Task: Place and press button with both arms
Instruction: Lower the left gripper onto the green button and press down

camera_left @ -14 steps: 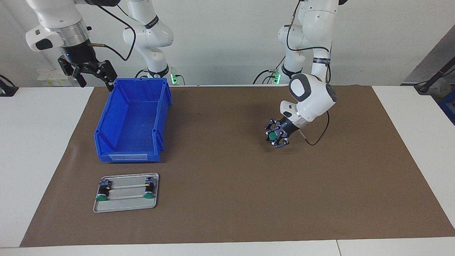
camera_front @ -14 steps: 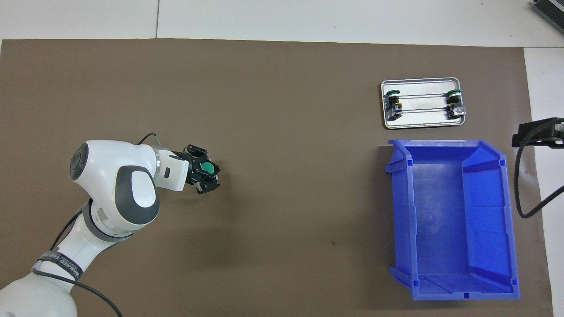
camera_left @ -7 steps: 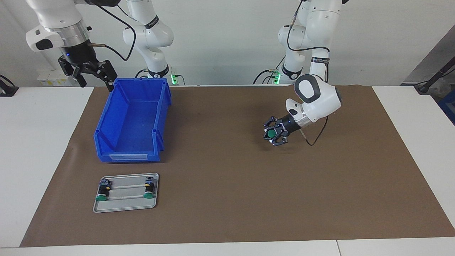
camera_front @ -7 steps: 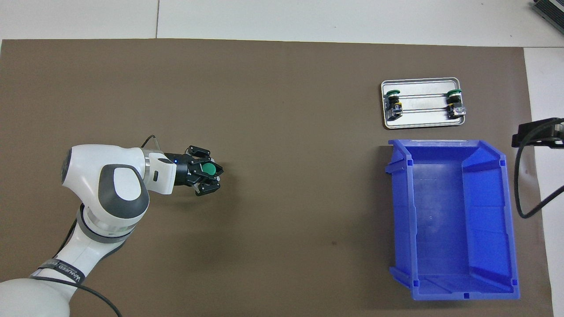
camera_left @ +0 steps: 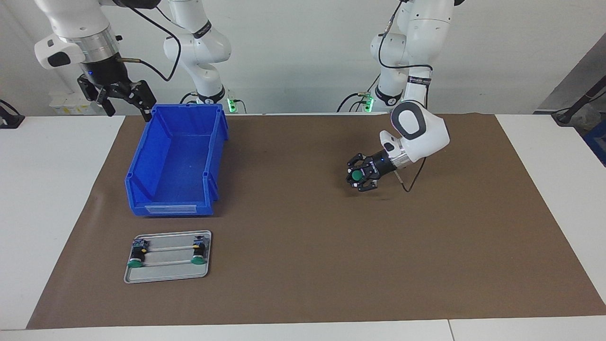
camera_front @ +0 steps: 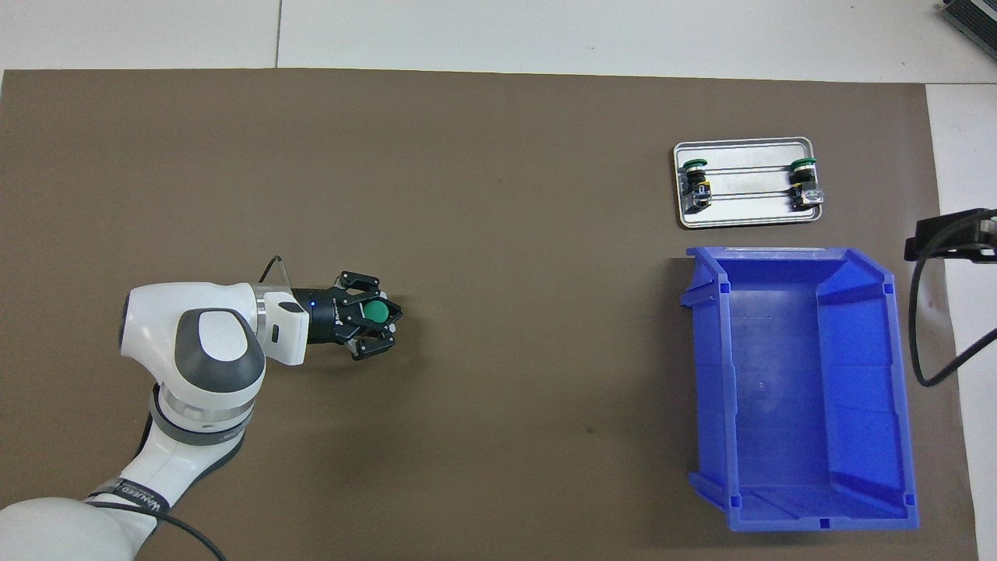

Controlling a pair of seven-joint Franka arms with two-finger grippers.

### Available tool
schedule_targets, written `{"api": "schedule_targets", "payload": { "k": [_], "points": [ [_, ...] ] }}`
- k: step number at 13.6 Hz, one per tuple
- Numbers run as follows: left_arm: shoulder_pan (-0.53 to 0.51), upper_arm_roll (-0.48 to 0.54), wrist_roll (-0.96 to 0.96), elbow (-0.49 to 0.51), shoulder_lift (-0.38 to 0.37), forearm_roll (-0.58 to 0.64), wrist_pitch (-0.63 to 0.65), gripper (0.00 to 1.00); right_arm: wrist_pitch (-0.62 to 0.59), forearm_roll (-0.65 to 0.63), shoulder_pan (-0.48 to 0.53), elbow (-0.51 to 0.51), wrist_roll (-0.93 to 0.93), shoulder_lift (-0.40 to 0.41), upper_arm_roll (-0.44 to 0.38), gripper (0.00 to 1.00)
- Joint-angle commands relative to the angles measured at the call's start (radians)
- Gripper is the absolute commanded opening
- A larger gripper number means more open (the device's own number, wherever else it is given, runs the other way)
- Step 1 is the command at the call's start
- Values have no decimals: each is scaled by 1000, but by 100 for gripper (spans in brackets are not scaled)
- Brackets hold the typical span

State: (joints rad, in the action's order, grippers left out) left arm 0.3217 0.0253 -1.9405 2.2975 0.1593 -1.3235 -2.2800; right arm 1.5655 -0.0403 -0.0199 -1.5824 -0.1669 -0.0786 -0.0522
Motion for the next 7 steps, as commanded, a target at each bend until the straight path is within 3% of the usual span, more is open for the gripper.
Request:
{"api": "schedule_targets", "payload": {
  "k": [1, 7],
  "points": [
    [-10, -4, -55, 34, -20, -42, 25, 0, -2, 0, 11, -25, 24, -24, 2, 100],
    [-18, -2, -150, 63, -24, -102, 63, 0, -8, -1, 9, -31, 59, -27, 2, 100]
  ]
}}
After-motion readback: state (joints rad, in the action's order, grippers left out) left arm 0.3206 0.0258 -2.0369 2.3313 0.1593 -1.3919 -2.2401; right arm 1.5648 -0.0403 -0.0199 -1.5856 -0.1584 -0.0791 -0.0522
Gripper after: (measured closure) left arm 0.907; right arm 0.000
